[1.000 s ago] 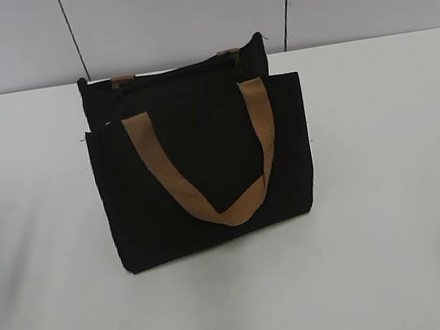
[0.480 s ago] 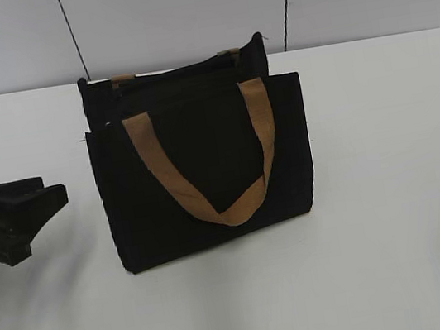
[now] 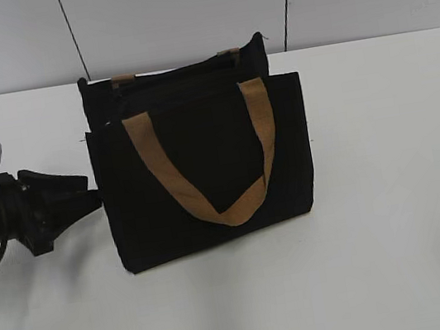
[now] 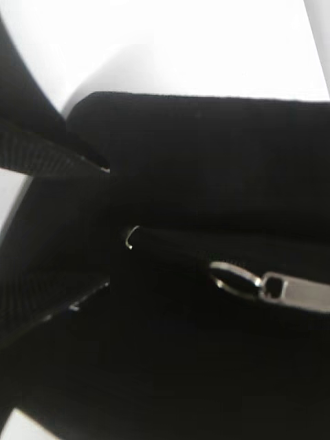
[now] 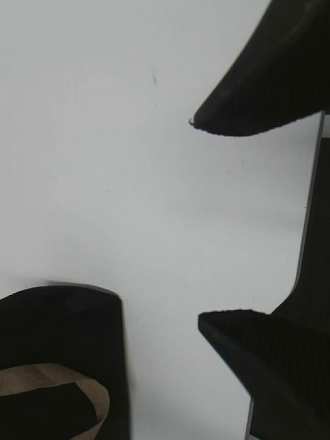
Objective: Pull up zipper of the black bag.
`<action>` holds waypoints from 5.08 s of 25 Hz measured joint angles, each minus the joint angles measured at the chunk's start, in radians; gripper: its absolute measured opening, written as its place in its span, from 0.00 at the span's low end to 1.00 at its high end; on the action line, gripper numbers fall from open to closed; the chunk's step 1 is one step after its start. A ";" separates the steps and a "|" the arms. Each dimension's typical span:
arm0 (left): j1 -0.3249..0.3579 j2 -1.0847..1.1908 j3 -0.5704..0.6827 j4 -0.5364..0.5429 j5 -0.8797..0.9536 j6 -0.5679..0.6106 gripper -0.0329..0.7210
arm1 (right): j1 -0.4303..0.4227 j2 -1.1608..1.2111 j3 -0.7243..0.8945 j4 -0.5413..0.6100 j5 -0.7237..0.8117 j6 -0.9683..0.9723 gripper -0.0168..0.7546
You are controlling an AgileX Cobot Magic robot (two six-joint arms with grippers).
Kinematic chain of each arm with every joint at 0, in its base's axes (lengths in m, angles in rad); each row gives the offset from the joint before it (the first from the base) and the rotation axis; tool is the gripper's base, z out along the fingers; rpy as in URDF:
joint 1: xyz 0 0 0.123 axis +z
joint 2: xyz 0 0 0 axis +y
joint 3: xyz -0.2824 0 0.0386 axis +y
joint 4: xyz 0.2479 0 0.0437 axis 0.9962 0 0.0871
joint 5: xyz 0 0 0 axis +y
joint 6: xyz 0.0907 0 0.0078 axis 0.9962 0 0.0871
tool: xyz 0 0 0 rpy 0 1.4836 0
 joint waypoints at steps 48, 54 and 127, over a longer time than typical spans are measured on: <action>-0.140 -0.410 -0.056 -0.160 0.387 0.013 0.08 | 0.001 0.653 -0.244 0.274 -0.371 -0.291 0.79; -0.140 -0.475 -0.061 -0.157 0.396 -0.012 0.08 | 0.186 0.900 -0.385 0.295 -0.351 -0.365 0.77; -0.141 -0.561 -0.098 -0.094 0.392 -0.156 0.07 | 0.908 1.765 -0.820 -0.073 -1.007 0.059 0.42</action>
